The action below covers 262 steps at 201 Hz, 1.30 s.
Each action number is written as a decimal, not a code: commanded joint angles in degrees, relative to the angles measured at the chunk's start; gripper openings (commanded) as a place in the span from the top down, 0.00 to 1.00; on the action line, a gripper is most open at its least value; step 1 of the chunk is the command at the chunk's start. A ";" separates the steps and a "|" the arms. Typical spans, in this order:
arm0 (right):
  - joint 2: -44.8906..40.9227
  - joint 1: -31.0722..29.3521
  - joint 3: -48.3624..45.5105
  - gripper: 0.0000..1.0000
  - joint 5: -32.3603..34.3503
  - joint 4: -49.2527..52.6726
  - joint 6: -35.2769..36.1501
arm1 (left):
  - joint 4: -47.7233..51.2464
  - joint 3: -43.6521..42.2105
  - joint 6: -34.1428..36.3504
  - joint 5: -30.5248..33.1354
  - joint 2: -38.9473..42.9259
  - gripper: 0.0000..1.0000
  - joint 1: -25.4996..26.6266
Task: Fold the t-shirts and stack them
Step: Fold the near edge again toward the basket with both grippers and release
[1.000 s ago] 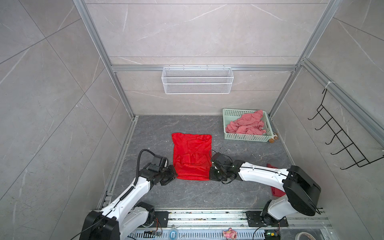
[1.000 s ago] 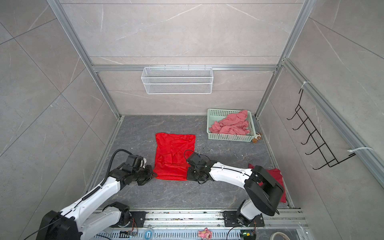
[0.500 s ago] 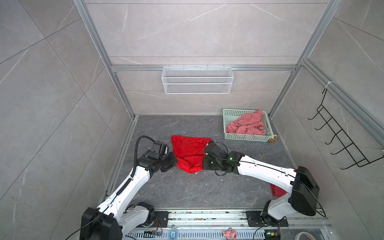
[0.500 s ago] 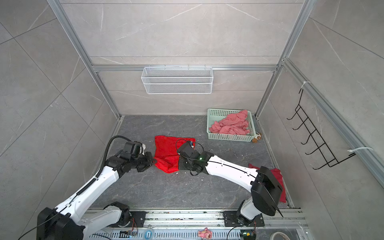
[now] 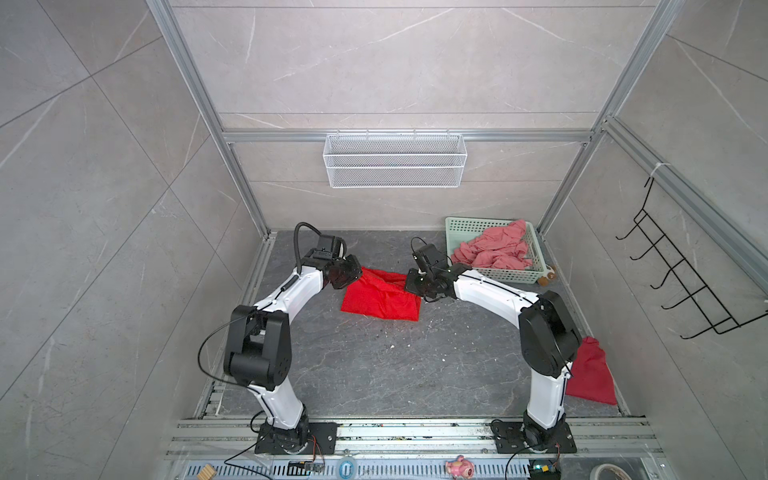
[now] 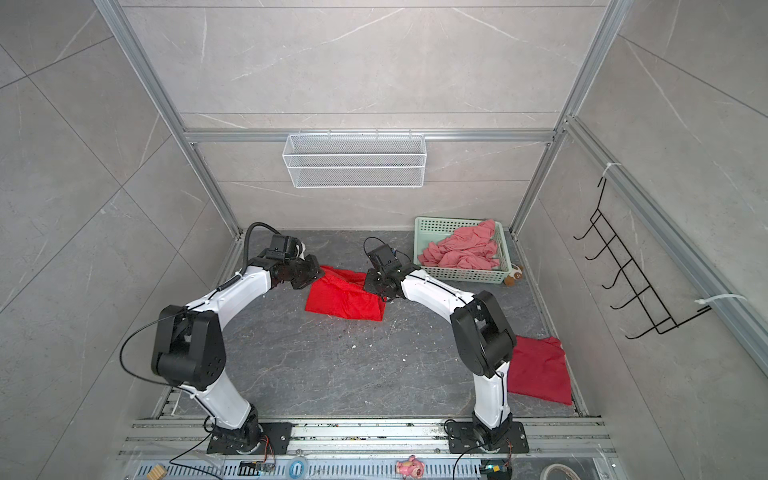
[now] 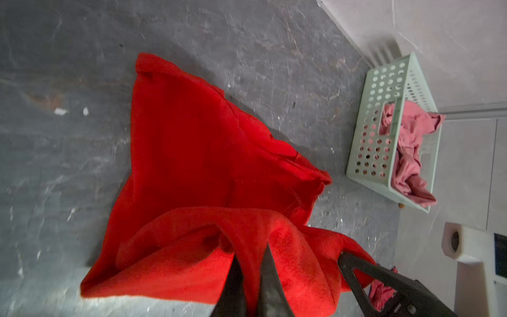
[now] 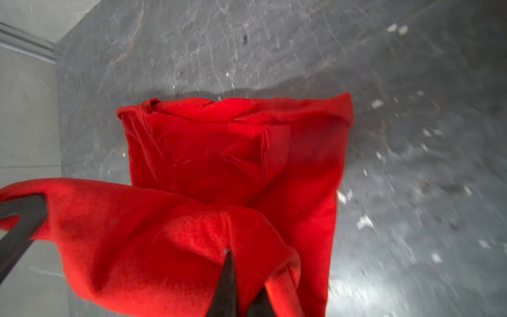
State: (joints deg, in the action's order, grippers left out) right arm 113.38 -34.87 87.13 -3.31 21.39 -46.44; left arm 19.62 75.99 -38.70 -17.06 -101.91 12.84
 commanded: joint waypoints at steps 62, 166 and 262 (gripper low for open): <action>8.70 5.66 9.78 0.51 -0.82 -5.43 -2.43 | -5.96 19.90 -2.10 -11.70 -20.05 0.62 -5.79; 4.53 -0.61 8.93 0.48 3.70 -5.42 1.79 | -3.57 13.86 1.71 -7.38 -10.24 0.42 -2.35; 19.61 -0.59 23.34 0.51 9.56 -1.62 0.73 | -8.12 26.28 -1.36 -14.94 -26.80 0.41 -1.22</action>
State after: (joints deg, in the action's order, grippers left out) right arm 129.99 -35.92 108.05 2.22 16.29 -46.02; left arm 13.96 98.87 -39.07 -29.47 -125.56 12.78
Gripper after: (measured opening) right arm 0.495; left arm 0.587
